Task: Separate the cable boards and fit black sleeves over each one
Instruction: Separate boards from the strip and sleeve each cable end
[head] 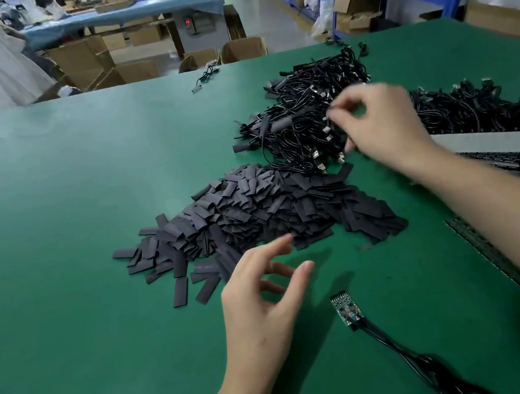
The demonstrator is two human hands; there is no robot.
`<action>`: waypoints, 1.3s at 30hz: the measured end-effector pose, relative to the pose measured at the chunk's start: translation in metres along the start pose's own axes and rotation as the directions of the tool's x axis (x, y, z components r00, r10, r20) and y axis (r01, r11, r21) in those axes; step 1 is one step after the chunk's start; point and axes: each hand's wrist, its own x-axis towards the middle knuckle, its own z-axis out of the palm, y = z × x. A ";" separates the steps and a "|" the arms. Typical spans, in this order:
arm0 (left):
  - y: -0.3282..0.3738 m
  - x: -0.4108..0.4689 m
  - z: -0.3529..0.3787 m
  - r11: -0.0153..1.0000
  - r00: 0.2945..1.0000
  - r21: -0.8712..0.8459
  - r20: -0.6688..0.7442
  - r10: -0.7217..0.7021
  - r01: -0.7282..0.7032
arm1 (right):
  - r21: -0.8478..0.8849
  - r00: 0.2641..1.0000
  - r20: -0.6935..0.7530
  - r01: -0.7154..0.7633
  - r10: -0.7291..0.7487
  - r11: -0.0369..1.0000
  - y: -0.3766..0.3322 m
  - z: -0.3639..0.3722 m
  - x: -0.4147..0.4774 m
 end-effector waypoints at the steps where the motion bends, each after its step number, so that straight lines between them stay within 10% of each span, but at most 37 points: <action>1: 0.001 0.000 0.000 1.000 1.000 0.022 0.021 0.004 -0.005 | -0.041 1.000 -0.015 0.006 -0.006 0.999 -0.004 0.002 0.026; 7: -0.003 0.002 -0.003 0.992 0.995 0.126 0.103 0.017 -0.030 | -0.285 1.000 0.017 -0.010 0.016 0.958 -0.023 0.011 0.098; 11: -0.004 0.003 -0.004 0.993 0.998 0.118 0.059 -0.030 0.023 | -0.233 0.966 0.247 0.132 -0.072 0.964 -0.027 0.012 0.020; 17: -0.004 0.002 -0.002 0.998 0.997 0.036 0.051 -0.062 0.060 | -0.300 0.806 0.566 0.002 0.176 0.954 -0.006 -0.003 -0.119; 28: -0.004 -0.006 -0.002 0.995 0.978 0.063 0.189 -0.089 0.078 | -0.179 0.783 0.610 -0.013 0.121 0.984 -0.008 0.019 -0.163; 39: -0.002 -0.010 0.001 0.816 0.888 0.519 0.459 -0.013 -0.256 | 0.111 0.920 0.359 -0.209 0.157 0.972 0.013 0.025 -0.176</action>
